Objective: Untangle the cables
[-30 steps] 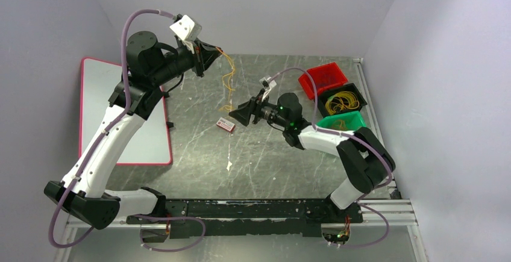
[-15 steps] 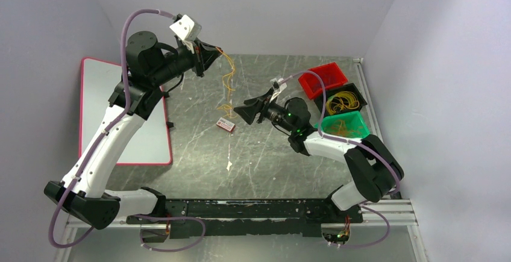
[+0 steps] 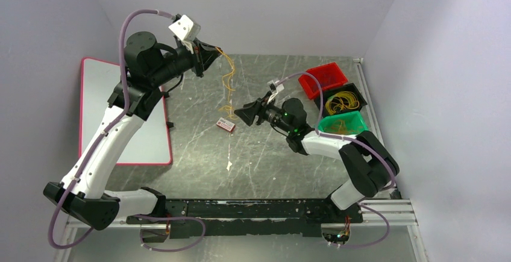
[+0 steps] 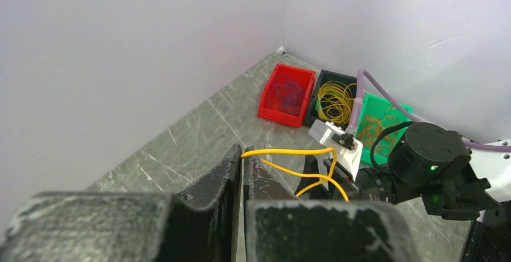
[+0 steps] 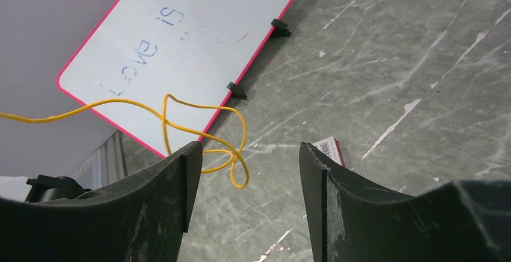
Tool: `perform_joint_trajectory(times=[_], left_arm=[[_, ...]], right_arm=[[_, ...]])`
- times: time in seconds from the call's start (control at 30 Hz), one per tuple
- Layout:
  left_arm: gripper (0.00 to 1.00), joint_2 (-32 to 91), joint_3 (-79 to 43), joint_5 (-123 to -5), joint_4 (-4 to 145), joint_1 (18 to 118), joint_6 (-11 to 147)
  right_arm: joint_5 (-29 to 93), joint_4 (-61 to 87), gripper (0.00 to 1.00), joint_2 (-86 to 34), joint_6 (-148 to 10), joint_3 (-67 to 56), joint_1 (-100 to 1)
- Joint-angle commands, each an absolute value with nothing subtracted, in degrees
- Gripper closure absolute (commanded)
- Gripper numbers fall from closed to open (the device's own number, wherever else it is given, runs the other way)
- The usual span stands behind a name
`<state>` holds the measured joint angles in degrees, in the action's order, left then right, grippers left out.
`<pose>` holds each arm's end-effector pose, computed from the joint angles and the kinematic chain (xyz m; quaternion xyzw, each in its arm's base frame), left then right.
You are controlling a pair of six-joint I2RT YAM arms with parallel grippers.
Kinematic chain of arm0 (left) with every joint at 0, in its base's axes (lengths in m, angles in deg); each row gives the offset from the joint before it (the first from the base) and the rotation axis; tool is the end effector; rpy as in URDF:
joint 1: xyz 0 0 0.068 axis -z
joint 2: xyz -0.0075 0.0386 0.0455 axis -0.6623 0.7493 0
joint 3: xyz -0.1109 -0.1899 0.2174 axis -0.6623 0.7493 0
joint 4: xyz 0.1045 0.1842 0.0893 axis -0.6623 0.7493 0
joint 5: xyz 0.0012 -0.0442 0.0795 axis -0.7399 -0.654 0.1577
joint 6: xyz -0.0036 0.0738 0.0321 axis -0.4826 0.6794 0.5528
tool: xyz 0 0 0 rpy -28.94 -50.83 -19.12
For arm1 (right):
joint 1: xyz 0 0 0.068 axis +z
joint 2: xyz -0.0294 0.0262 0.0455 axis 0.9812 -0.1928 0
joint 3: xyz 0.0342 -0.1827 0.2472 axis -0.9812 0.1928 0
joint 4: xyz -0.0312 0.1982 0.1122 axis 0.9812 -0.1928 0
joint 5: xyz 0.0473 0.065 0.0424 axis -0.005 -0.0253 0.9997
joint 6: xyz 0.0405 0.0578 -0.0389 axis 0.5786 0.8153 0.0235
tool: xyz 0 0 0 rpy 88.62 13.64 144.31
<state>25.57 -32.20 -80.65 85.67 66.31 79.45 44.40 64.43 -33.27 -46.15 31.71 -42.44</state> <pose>0.2157 -0.1320 0.5161 0.2964 0.6303 -0.2958 0.6538 0.2528 0.2166 0.2938 -0.1657 0.6819 0.4853 0.5215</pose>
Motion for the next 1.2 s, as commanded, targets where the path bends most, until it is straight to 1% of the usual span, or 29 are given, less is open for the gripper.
perform_joint_trajectory(times=[0.0, 0.57, 0.7, 0.9, 1.1, 1.17], left_arm=[[0.93, 24.07, -31.31, -81.68, 84.30, 66.04, 78.44], [0.93, 24.26, -31.22, -81.83, 84.14, 66.04, 78.12], [0.93, 24.46, -31.47, -81.89, 84.13, 66.02, 78.08], [0.93, 24.43, -31.87, -81.63, 84.43, 66.06, 78.01], [0.93, 23.29, -32.14, -77.87, 85.36, 66.00, 78.35], [0.93, 22.67, -32.03, -75.54, 85.44, 66.04, 78.34]], right_arm=[[44.42, 64.89, 0.38, -34.70, -46.32, 30.34, -42.31], [47.08, 66.34, 0.45, -41.18, -44.26, 24.19, -41.15], [46.52, 67.58, 0.50, -42.56, -43.17, 23.55, -40.89], [42.80, 66.46, 0.70, -43.55, -42.35, 22.96, -40.91], [32.89, 51.82, 0.91, -42.22, -46.13, 21.60, -41.23], [30.06, 47.59, 0.96, -41.83, -46.97, 21.88, -41.88]])
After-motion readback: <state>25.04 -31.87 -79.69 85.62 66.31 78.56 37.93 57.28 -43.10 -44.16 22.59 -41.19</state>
